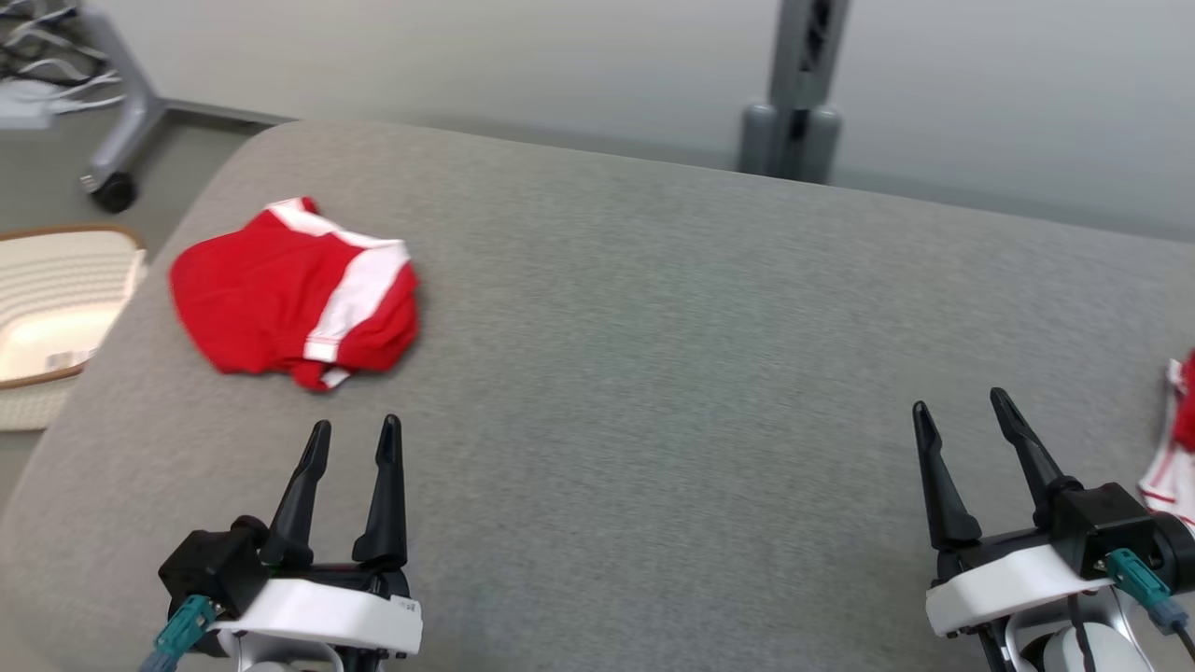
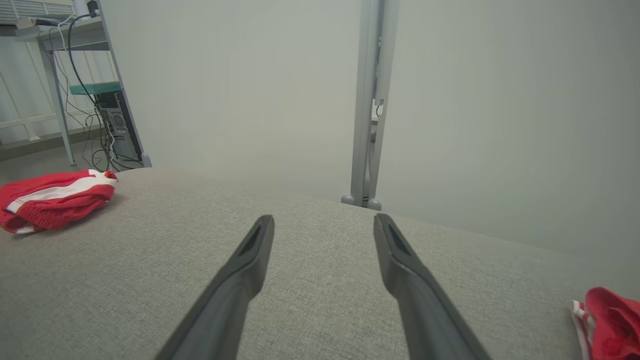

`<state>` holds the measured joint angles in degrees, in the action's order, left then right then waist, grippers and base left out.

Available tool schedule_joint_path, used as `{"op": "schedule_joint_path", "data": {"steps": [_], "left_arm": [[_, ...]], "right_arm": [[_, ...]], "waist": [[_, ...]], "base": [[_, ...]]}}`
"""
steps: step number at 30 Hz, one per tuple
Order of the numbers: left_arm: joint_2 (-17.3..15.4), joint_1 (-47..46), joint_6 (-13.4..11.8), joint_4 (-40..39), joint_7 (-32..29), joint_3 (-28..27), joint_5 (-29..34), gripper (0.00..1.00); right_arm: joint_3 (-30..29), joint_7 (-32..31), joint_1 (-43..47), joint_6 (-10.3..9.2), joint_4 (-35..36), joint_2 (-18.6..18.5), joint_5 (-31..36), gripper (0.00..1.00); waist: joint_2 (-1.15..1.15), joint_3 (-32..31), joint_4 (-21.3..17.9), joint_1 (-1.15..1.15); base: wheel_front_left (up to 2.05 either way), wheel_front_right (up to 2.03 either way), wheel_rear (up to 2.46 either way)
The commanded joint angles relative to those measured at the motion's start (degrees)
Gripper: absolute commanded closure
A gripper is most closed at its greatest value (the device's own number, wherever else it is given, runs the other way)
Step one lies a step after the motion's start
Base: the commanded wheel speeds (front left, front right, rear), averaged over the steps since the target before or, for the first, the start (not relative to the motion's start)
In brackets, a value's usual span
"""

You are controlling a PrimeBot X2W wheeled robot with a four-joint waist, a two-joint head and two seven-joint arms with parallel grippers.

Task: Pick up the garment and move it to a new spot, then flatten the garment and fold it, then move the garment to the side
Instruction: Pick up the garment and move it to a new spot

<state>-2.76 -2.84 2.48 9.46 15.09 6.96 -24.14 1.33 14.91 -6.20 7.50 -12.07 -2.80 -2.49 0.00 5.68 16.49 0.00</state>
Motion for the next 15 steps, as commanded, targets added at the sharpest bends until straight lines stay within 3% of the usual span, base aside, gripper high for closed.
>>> {"op": "schedule_joint_path", "data": {"steps": [1,15], "left_arm": [[-0.28,0.50,-0.01,-0.10,0.12,-0.35,0.13,0.00],[-0.27,3.68,-0.27,-0.77,0.11,-2.48,0.59,0.00]], "right_arm": [[0.08,0.36,0.34,-0.02,-0.12,-0.25,0.01,0.00],[3.73,0.36,0.48,-0.02,-1.52,-0.24,-1.81,0.00]], "waist": [[0.00,-0.69,3.20,0.00],[0.00,-2.73,13.62,0.00]], "base": [[0.00,0.00,0.00],[0.00,0.00,0.00]]}}
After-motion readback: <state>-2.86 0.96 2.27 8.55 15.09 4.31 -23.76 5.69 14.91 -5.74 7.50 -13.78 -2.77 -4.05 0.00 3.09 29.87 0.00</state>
